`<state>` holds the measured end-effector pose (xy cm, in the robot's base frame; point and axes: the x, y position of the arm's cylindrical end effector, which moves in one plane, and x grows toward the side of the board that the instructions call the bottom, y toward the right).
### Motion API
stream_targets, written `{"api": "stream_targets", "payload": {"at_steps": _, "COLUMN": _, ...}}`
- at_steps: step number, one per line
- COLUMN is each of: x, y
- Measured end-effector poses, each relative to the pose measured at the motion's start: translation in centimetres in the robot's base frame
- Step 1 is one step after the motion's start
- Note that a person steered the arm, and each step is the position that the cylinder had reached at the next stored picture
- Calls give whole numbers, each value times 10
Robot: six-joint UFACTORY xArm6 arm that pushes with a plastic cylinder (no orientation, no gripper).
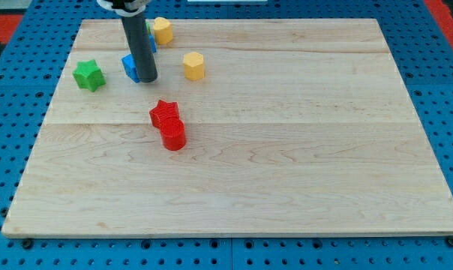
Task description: Move the hand close to the green circle
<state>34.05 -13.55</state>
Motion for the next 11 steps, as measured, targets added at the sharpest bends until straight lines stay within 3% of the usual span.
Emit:
{"api": "stream_targets", "payload": {"at_steps": 2, "x": -11, "y": 71}}
{"api": "stream_targets", "payload": {"at_steps": 4, "x": -73, "y": 63}}
{"api": "stream_targets", "payload": {"at_steps": 5, "x": -80, "y": 82}}
{"api": "stream_targets", "payload": {"at_steps": 6, "x": -124, "y": 97}}
{"api": "stream_targets", "payload": {"at_steps": 7, "x": -149, "y": 51}}
{"api": "stream_targets", "payload": {"at_steps": 10, "x": -149, "y": -10}}
{"api": "stream_targets", "payload": {"at_steps": 11, "x": -149, "y": -71}}
